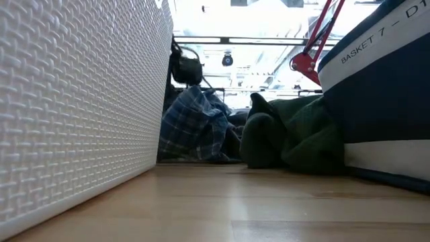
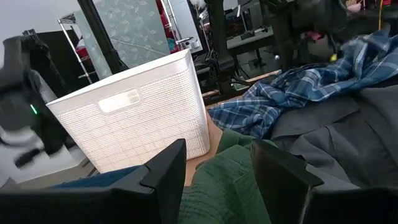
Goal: Sort clothes
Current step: Put the blue checkered pajamas into the white bin
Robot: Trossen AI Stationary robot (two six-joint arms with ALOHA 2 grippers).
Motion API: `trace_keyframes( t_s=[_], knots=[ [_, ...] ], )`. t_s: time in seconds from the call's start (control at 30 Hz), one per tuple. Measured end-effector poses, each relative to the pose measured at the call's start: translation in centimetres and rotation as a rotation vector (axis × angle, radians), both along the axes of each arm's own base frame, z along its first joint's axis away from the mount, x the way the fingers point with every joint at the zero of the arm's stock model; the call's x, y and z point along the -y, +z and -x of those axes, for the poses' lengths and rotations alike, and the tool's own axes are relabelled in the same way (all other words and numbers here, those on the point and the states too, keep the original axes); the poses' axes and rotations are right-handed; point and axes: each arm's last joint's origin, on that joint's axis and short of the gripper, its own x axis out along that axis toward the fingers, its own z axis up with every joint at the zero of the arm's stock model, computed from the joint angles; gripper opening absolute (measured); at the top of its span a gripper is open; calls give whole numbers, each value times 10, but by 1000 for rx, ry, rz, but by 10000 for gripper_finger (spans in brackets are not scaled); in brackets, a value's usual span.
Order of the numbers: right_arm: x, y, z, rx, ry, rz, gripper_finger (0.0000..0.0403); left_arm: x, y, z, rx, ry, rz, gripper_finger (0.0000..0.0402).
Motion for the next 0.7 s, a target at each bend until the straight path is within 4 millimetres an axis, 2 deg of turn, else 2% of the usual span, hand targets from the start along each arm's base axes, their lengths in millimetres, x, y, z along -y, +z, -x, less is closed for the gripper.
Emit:
trace_keyframes(
  t_s=[0.03, 0.13, 0.23, 0.37, 0.43, 0.53, 0.6, 0.7],
  knots=[
    [0, 0, 0, 0, 0, 0, 179, 2, 18, 4, 42, -1, -34, 20],
    [0, 0, 0, 0, 0, 0, 179, 14, 92, 25, 265, 5, -153, 12],
    [0, 0, 0, 0, 0, 0, 179, 36, 159, 58, 478, 12, -254, 12],
    [0, 0, 0, 0, 0, 0, 179, 73, 247, 112, 845, -26, -398, 12],
    [0, 0, 0, 0, 0, 0, 179, 92, 280, 139, 1036, -89, -423, 12],
    [0, 0, 0, 0, 0, 0, 179, 120, 319, 177, 1327, -218, -405, 12],
    [0, 0, 0, 0, 0, 0, 179, 137, 340, 202, 1508, -322, -352, 12],
    [0, 0, 0, 0, 0, 0, 179, 156, 360, 232, 1747, -540, -199, 12]
  ],
)
